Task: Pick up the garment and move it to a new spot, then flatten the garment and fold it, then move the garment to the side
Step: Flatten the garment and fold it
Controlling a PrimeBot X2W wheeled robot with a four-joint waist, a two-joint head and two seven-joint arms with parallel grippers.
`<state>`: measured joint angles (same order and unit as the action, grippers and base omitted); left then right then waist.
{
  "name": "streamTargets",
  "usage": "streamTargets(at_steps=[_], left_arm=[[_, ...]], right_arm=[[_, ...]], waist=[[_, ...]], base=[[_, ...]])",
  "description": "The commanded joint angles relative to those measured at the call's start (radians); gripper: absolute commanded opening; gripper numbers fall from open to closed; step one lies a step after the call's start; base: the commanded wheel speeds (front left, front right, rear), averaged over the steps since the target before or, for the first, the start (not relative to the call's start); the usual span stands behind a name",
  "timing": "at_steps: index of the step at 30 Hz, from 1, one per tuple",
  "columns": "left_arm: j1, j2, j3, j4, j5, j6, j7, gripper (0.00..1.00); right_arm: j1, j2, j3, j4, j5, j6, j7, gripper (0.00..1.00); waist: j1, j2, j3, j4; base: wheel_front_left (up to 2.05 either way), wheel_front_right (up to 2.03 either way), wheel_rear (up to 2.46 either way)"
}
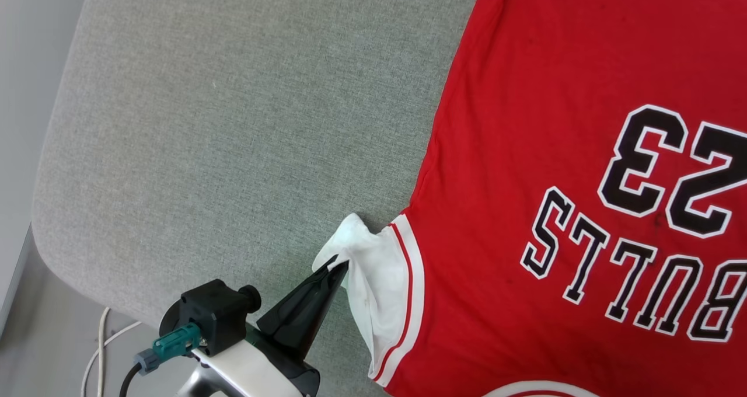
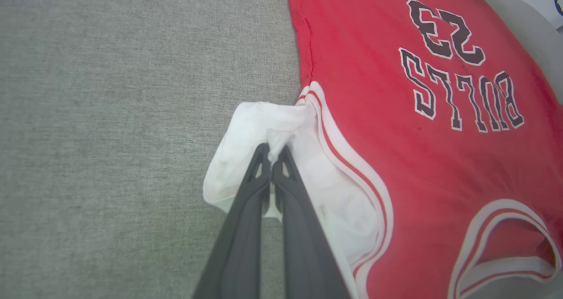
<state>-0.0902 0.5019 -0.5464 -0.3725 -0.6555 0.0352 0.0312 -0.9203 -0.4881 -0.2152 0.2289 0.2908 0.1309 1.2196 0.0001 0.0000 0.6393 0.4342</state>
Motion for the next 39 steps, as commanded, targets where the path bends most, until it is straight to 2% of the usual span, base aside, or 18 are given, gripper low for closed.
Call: streamTargets(at_steps=[1,9,19,28,39], left_arm=[[-0.014,0.002,0.001,0.002,0.003,0.001,-0.002,0.00],[0.001,0.012,0.006,0.019,-0.002,0.012,0.005,0.00],[0.073,0.044,0.036,0.091,-0.047,0.030,-0.001,0.00],[0.125,0.051,0.053,0.151,-0.083,0.034,-0.021,0.00],[0.168,0.034,0.066,0.195,-0.112,0.045,-0.062,0.00]], right_arm=[[0.059,0.026,0.005,0.040,0.008,0.000,0.010,0.00],[0.151,0.027,0.016,0.046,0.029,-0.001,-0.038,0.00],[0.412,0.070,0.036,0.002,0.137,-0.001,-0.128,0.00],[0.711,0.119,0.028,-0.131,0.251,0.000,-0.213,0.00],[1.006,0.209,-0.019,-0.308,0.273,0.000,-0.237,0.00]], waist=[[-0.0001,0.0000,-0.013,-0.007],[-0.0001,0.0000,-0.123,-0.067],[-0.0001,0.0000,-0.320,-0.197],[-0.0001,0.0000,-0.454,-0.285],[-0.0001,0.0000,-0.556,-0.346]], base=[[0.00,0.00,0.00],[0.00,0.00,0.00],[0.00,0.00,0.00],[0.00,0.00,0.00],[0.00,0.00,0.00]])
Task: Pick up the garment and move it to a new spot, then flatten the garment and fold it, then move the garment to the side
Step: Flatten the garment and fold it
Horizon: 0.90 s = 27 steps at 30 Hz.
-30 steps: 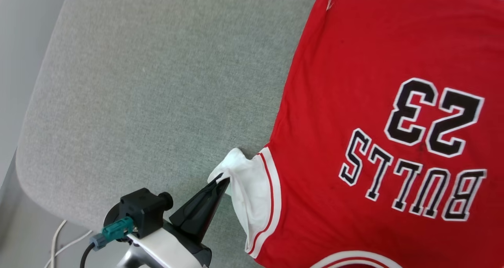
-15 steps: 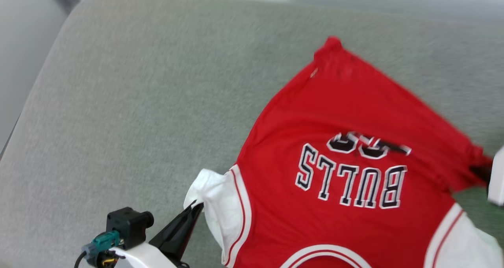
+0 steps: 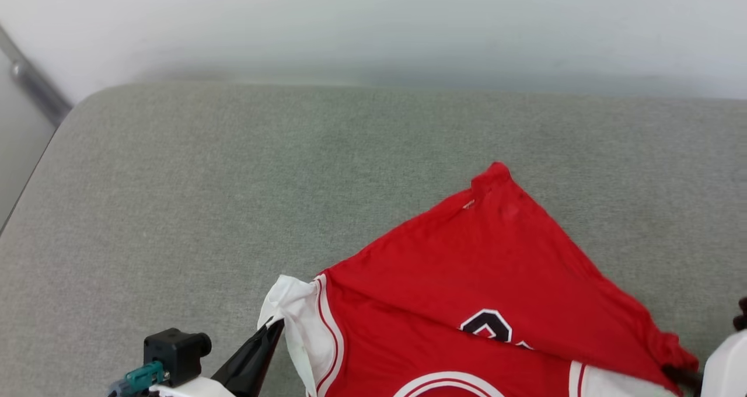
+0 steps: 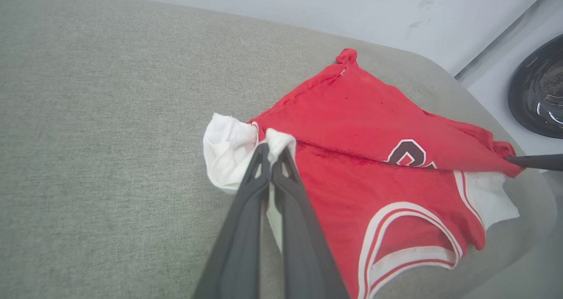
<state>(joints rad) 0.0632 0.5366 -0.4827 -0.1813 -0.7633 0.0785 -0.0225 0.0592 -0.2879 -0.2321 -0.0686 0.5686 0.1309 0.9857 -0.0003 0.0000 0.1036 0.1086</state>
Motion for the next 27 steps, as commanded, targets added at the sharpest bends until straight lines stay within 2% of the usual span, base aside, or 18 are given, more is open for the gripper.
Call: streamTargets(at_steps=[1,7,14,15,16,21,27], left_arm=[[0.015,-0.002,0.003,0.005,-0.003,0.005,-0.009,0.00],[0.013,-0.013,-0.002,0.013,0.001,0.009,-0.025,0.00],[0.006,-0.022,-0.006,0.019,0.001,0.007,-0.033,0.00],[0.005,-0.021,-0.006,0.020,0.001,0.005,-0.034,0.00],[0.003,-0.021,-0.007,0.020,0.001,0.004,-0.035,0.00],[-0.008,-0.022,-0.009,0.018,0.005,0.003,-0.037,0.00],[-0.031,-0.029,-0.016,0.001,0.016,0.000,-0.042,0.00]], right_arm=[[0.050,0.018,0.001,-0.018,-0.005,0.000,-0.002,0.00],[0.151,0.064,-0.007,-0.024,0.001,0.000,-0.026,0.00],[0.188,0.057,0.014,-0.001,0.017,0.000,-0.068,0.00],[0.184,0.053,0.015,0.000,0.020,0.000,-0.073,0.25],[0.181,0.046,0.018,0.004,0.022,0.000,-0.066,1.00],[0.144,-0.013,0.062,-0.040,0.050,0.000,-0.055,1.00],[0.037,-0.042,0.038,-0.150,0.120,0.000,0.005,1.00]], waist=[[0.0003,0.0000,-0.024,-0.025],[0.0003,0.0000,-0.035,-0.037],[0.0003,0.0000,-0.032,-0.042],[0.0003,0.0000,-0.031,-0.042],[0.0003,0.0000,-0.029,-0.042],[0.0003,0.0000,-0.018,-0.032],[0.0003,0.0000,0.014,0.007]], base=[[0.00,0.00,0.00],[0.00,0.00,0.00],[0.00,0.00,0.00],[0.00,0.00,0.00],[0.00,0.00,0.00],[0.00,0.00,0.00],[0.00,0.00,0.00]])
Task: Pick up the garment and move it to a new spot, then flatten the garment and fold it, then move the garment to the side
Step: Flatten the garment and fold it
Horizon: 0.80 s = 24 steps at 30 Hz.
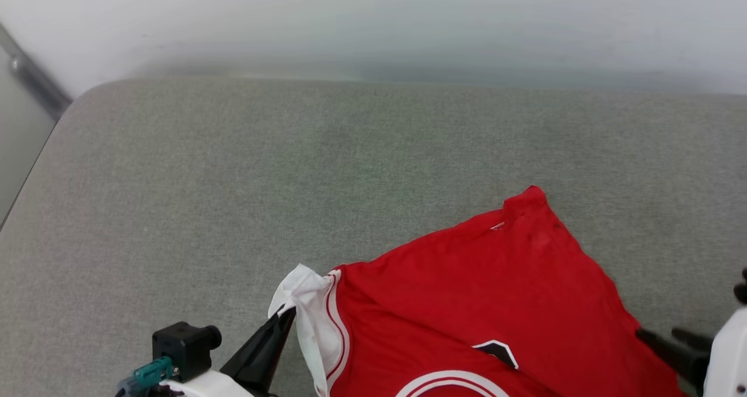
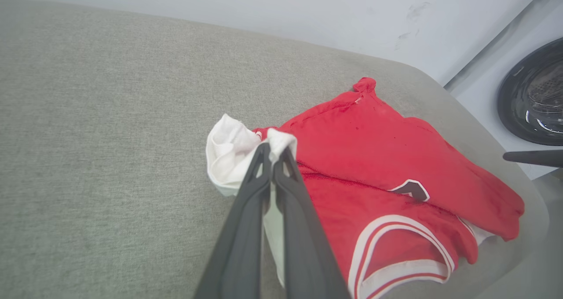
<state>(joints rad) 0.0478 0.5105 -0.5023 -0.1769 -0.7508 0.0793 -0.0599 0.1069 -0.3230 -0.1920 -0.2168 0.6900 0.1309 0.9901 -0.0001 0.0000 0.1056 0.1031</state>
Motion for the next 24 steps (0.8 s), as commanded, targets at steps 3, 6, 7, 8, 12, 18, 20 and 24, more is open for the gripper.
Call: streamTargets(at_steps=[3,6,7,8,12,18,20,24], left_arm=[[-0.029,-0.006,0.000,-0.017,0.012,-0.002,-0.007,0.00],[-0.052,-0.008,-0.008,-0.037,0.023,-0.006,-0.005,0.00],[-0.062,-0.009,-0.012,-0.044,0.028,-0.007,-0.002,0.00],[-0.070,-0.011,-0.014,-0.049,0.034,-0.008,0.000,0.00],[-0.110,-0.019,-0.025,-0.070,0.047,-0.016,0.006,0.00],[-0.158,-0.046,-0.048,-0.089,0.065,-0.024,0.006,0.00],[-0.168,-0.057,-0.056,-0.086,0.069,-0.026,0.004,0.00],[-0.184,-0.070,-0.072,-0.076,0.077,-0.035,0.002,0.00]], right_arm=[[-0.095,-0.022,0.017,-0.040,-0.006,0.000,0.044,1.00],[-0.203,-0.020,0.043,-0.039,-0.026,0.000,0.073,1.00],[-0.241,-0.019,0.055,-0.032,-0.037,0.000,0.082,1.00],[-0.277,-0.017,0.064,-0.018,-0.047,0.000,0.090,1.00],[-0.419,-0.015,0.107,0.057,-0.100,0.000,0.114,1.00],[-0.571,-0.038,0.139,0.191,-0.170,0.000,0.145,1.00],[-0.605,-0.047,0.149,0.234,-0.191,0.000,0.154,1.00],[-0.645,-0.084,0.181,0.294,-0.225,0.000,0.173,1.00]], waist=[[0.0001,0.0000,0.043,0.037],[0.0001,0.0000,0.084,0.065],[0.0001,0.0000,0.102,0.077],[0.0001,0.0000,0.117,0.088],[0.0001,0.0000,0.181,0.138],[0.0001,0.0000,0.264,0.217],[0.0001,0.0000,0.284,0.237],[0.0001,0.0000,0.318,0.269]], base=[[0.00,0.00,0.00],[0.00,0.00,0.00],[0.00,0.00,0.00],[0.00,0.00,0.00],[0.00,0.00,0.00],[0.00,0.00,0.00],[0.00,0.00,0.00],[0.00,0.00,0.00]])
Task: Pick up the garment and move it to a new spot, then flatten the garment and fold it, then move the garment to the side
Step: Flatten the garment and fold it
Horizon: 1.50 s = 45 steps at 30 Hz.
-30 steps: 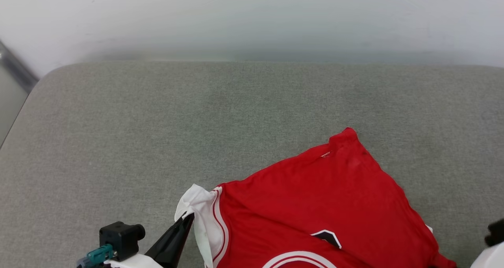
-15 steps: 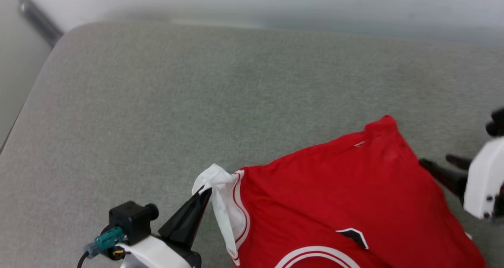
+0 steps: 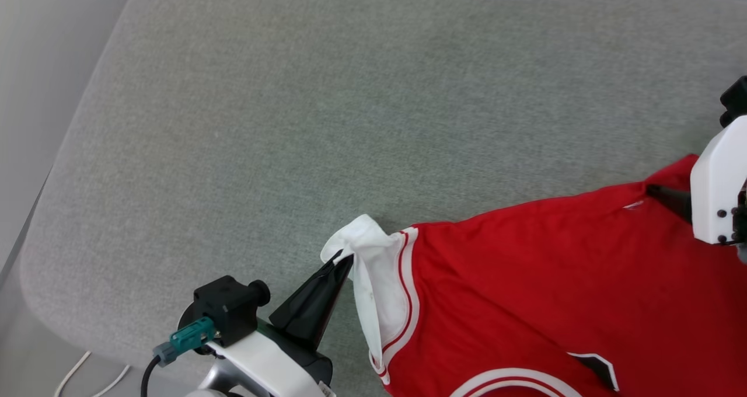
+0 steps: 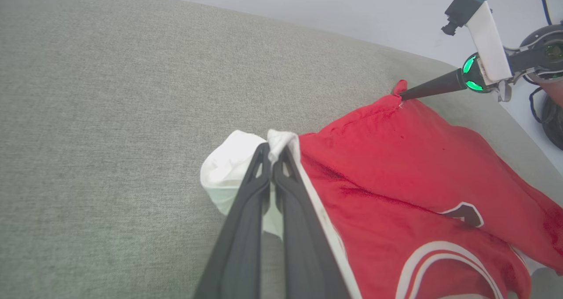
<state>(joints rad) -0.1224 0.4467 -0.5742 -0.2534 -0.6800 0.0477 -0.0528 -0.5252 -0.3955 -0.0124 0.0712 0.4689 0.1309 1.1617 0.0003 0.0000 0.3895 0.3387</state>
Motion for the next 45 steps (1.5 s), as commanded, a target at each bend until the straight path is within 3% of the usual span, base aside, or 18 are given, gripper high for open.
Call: streamTargets(at_steps=[1,11,12,13,21,30,37,45], left_arm=[[-0.018,-0.008,-0.005,0.003,0.008,-0.006,-0.006,0.00],[-0.045,-0.032,-0.017,0.033,0.003,-0.019,-0.021,0.00],[-0.046,-0.033,-0.018,0.035,0.002,-0.020,-0.022,0.00],[-0.046,-0.033,-0.018,0.038,0.001,-0.019,-0.020,0.00],[-0.036,-0.015,-0.010,0.041,0.005,-0.009,-0.023,0.00],[-0.004,0.032,0.022,0.012,-0.005,0.019,-0.008,0.00],[0.032,0.045,0.061,-0.046,-0.058,0.039,0.000,0.00],[0.006,0.110,0.135,-0.153,-0.052,0.075,0.018,0.00]], right_arm=[[-0.017,-0.022,0.012,0.019,-0.011,0.000,0.006,1.00],[0.013,-0.058,0.062,0.138,-0.043,-0.001,-0.009,1.00],[0.017,-0.056,0.062,0.147,-0.040,-0.001,-0.014,0.34],[0.019,-0.054,0.060,0.155,-0.036,-0.001,-0.019,0.00],[0.019,-0.042,0.067,0.179,0.000,0.000,-0.100,0.00],[0.025,-0.044,0.060,0.168,0.067,0.000,-0.209,0.00],[0.065,-0.059,0.068,0.077,0.148,0.000,-0.280,0.00],[0.045,-0.076,0.046,-0.085,0.198,0.000,-0.276,0.00]], waist=[[-0.0003,0.0000,0.042,0.040],[-0.0003,0.0000,0.074,0.083],[-0.0003,0.0000,0.073,0.084],[-0.0003,0.0000,0.071,0.084],[-0.0003,0.0000,0.006,0.052],[-0.0003,0.0000,-0.133,-0.040],[-0.0003,0.0000,-0.251,-0.119],[-0.0003,0.0000,-0.333,-0.195]], base=[[0.00,0.00,0.00],[0.00,0.00,0.00],[0.00,0.00,0.00],[0.00,0.00,0.00],[0.00,0.00,0.00],[0.00,0.00,0.00],[0.00,0.00,0.00],[0.00,0.00,0.00]])
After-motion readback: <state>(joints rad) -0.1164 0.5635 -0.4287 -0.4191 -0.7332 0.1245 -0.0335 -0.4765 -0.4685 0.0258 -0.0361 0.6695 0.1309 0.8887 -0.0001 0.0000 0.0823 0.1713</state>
